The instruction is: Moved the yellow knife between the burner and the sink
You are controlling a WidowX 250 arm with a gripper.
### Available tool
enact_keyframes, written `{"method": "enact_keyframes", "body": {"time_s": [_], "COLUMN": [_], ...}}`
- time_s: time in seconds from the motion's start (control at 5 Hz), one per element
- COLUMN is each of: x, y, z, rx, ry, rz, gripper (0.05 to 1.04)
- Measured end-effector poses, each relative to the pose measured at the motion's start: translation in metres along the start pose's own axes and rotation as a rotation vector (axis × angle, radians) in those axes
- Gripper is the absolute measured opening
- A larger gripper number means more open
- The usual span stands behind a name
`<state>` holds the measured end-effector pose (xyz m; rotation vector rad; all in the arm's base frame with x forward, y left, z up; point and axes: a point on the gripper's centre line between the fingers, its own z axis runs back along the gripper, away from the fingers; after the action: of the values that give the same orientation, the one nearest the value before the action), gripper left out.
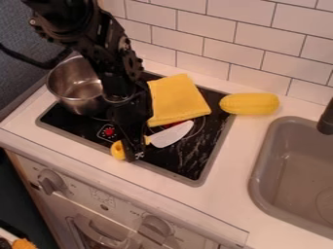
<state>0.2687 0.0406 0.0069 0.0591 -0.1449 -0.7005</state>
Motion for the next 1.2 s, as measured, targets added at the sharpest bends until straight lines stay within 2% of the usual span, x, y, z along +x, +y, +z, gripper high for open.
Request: {"method": "enact_keyframes", "body": {"time_s": [0.2, 0.6, 1.0, 1.2], "x": [0.002, 0.003, 0.011, 0.02], "y": [0.003, 0.001, -0.005, -0.005], "z": [0.001, 0.002, 0.02, 0.034], "rx": [0.02, 0.022, 0.061, 0.104], "ry": [-0.007, -0.012, 0.011, -0.02], "rz": [0.004, 0.005, 0.005, 0.009], "gripper": [0.481, 0.477, 0.477, 0.477]}}
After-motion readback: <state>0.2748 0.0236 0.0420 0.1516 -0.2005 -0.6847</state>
